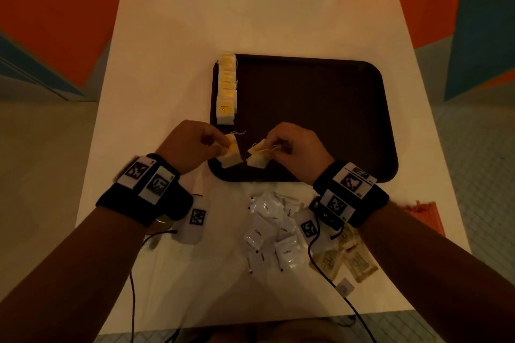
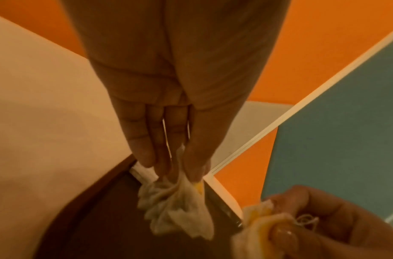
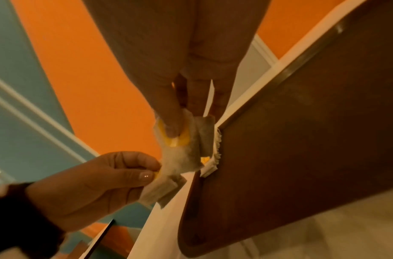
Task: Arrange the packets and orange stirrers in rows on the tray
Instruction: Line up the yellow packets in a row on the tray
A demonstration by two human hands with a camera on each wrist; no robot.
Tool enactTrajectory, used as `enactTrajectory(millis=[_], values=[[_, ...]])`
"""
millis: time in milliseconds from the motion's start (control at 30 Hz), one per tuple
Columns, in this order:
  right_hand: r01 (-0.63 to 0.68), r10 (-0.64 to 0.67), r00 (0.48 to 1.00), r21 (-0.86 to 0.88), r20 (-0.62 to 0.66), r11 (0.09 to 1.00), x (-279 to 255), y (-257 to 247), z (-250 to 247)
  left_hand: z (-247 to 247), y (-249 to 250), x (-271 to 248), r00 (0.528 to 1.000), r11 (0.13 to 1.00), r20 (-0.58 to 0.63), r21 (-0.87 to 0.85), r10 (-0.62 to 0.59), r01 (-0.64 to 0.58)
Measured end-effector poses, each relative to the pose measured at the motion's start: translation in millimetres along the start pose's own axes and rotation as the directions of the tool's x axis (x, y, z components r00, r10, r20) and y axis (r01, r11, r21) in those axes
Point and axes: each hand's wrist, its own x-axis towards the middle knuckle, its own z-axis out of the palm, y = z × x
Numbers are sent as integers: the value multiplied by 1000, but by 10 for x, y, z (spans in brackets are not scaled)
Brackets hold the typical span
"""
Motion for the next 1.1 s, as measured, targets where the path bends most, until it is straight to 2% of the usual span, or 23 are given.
enactTrajectory(millis=[133, 233, 367, 500, 633, 667, 767, 833, 1100], values=[[-225, 232, 973, 197, -13, 954, 178, 115, 122, 1, -150, 351, 998, 998, 55, 55, 22, -25], [-287, 271, 958, 240, 99, 927, 346, 110, 234, -24, -188, 617, 992, 996, 123, 85, -24, 14], [-278, 231, 946, 205, 228, 938, 573, 60, 443, -97, -212, 926, 985, 989, 161, 140, -69, 47], [-263, 230, 945, 121, 235, 957, 784, 74, 590, -98, -246, 1007, 989, 991, 135, 131, -54, 36], [-226, 207, 958, 78, 198, 971, 871, 114, 610, -152, -331, 912, 998, 994, -58, 108, 27, -21], [-215, 198, 962, 71, 187, 974, 880, 125, 607, -177, -343, 867, 998, 994, -66, 111, 23, -16], [-168, 157, 977, 72, 147, 983, 886, 155, 595, -219, -320, 724, 995, 988, 95, 153, -21, 6], [-170, 153, 980, 142, 123, 975, 869, 174, 578, -201, -284, 664, 986, 979, 163, 205, -16, -18], [-253, 228, 967, 339, 111, 906, 790, 328, 579, -28, -315, 653, 988, 981, 154, 195, -13, -18]])
